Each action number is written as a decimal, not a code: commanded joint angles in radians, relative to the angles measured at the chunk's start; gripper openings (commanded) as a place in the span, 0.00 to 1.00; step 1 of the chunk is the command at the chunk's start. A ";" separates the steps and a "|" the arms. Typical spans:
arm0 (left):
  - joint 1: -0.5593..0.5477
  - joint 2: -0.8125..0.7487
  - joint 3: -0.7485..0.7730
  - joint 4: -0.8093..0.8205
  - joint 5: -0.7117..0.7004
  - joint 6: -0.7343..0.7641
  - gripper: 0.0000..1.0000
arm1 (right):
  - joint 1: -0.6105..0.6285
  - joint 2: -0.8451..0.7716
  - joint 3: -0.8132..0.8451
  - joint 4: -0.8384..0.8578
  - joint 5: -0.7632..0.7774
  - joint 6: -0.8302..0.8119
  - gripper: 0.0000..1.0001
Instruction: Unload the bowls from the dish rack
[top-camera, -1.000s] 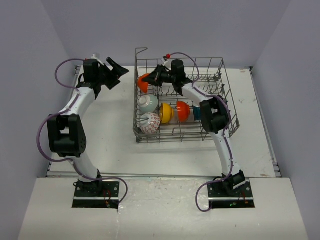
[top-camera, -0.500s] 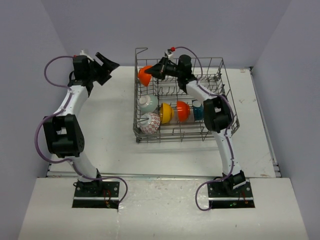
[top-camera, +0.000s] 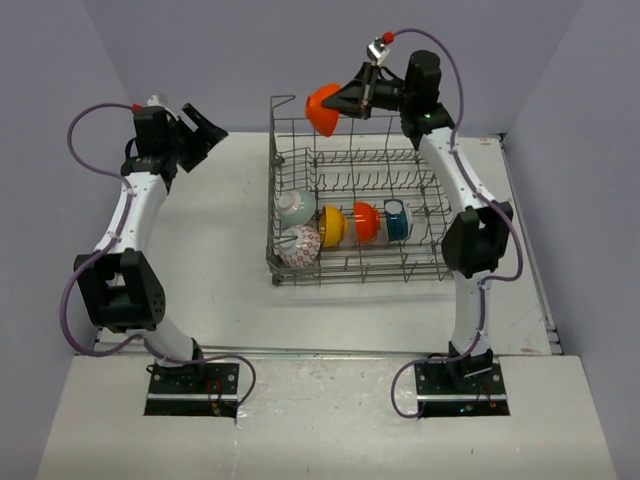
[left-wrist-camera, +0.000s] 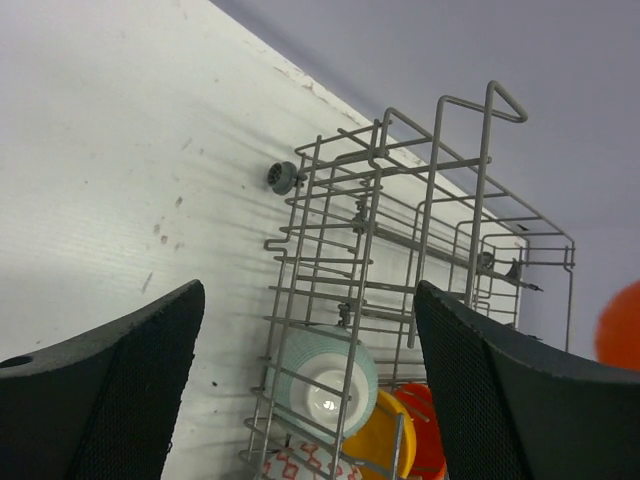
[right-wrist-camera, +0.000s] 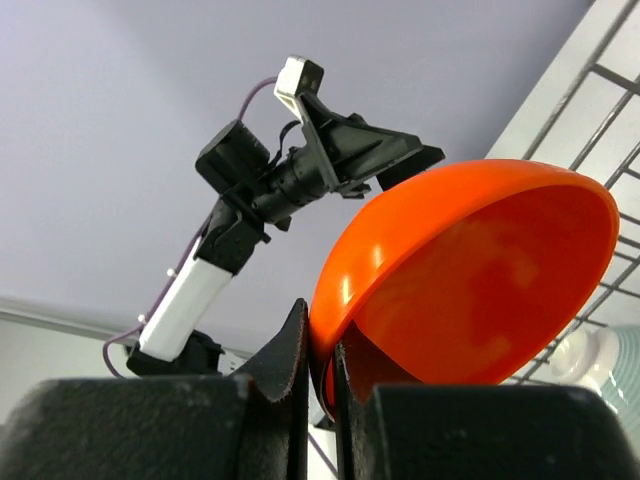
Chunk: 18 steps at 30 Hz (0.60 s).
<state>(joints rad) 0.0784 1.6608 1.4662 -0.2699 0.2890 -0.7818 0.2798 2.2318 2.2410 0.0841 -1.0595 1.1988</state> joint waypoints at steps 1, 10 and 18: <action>0.009 -0.084 0.054 -0.138 -0.097 0.091 0.85 | -0.016 -0.187 0.023 -0.316 -0.053 -0.258 0.00; 0.006 -0.340 -0.055 -0.296 -0.277 0.197 0.86 | 0.104 -0.368 0.097 -0.887 0.143 -0.676 0.00; -0.017 -0.429 -0.095 -0.368 -0.327 0.162 0.87 | 0.151 -0.552 -0.037 -1.089 0.772 -0.783 0.00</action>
<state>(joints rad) 0.0689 1.2308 1.3949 -0.5766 -0.0048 -0.6239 0.4507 1.7615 2.2185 -0.8684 -0.6510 0.5087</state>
